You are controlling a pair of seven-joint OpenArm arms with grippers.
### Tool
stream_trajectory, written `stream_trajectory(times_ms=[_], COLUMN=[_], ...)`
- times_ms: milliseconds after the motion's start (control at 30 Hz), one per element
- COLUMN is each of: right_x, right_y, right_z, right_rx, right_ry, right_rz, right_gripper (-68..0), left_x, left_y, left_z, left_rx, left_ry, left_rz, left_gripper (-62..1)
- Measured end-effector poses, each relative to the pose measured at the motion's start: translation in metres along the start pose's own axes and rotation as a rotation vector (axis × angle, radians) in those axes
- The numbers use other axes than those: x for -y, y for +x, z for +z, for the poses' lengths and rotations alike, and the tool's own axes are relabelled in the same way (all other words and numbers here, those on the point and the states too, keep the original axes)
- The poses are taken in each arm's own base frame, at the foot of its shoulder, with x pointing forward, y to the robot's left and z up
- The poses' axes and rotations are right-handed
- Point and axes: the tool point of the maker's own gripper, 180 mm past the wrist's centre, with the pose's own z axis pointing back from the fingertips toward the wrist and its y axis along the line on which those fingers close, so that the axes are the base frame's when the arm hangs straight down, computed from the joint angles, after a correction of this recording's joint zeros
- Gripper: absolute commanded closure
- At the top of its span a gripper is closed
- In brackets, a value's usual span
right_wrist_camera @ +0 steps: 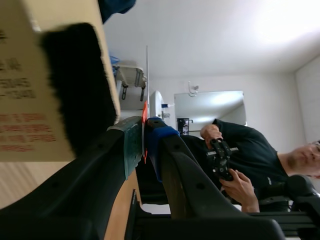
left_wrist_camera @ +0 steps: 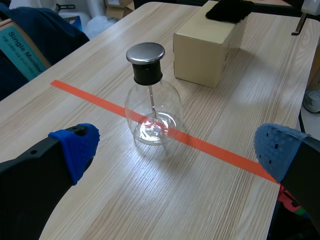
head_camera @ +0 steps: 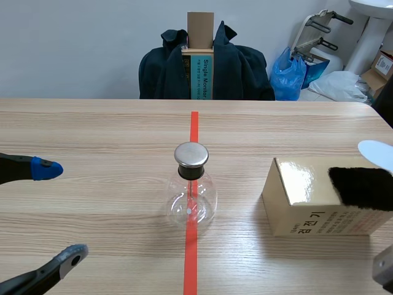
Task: Do the electroscope experiment.
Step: 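Rub the plate on the fur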
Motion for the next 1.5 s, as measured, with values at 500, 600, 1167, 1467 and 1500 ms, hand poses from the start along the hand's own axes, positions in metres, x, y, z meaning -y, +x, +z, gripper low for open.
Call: stream_trajectory(times_ms=[500,600,1167,1467,1500], right_x=[-0.034,-0.035,-0.046,-0.048,-0.048], right_y=[-0.002,0.001,0.008,0.007,-0.003], right_z=[0.016,0.017,0.017,0.016,0.017], right_rx=[0.002,0.023,-0.016,-0.037,-0.097], right_ry=[0.111,0.113,0.139,0.142,0.139], right_rz=[0.004,0.003,-0.007,0.001,-0.002], right_gripper=[-0.8,-0.8,-0.8,-0.8,-0.8], left_x=[0.000,0.000,0.000,0.000,0.000], left_y=[-0.002,-0.002,-0.002,-0.002,-0.003], left_z=[0.000,0.000,0.000,0.000,0.000], left_rx=[-0.008,-0.008,-0.010,-0.011,-0.015], left_ry=[0.000,0.000,-0.001,-0.001,-0.001], left_rz=[0.000,0.000,-0.002,-0.002,-0.002], left_gripper=[-62.3,-62.3,-62.3,-62.3,-62.3])
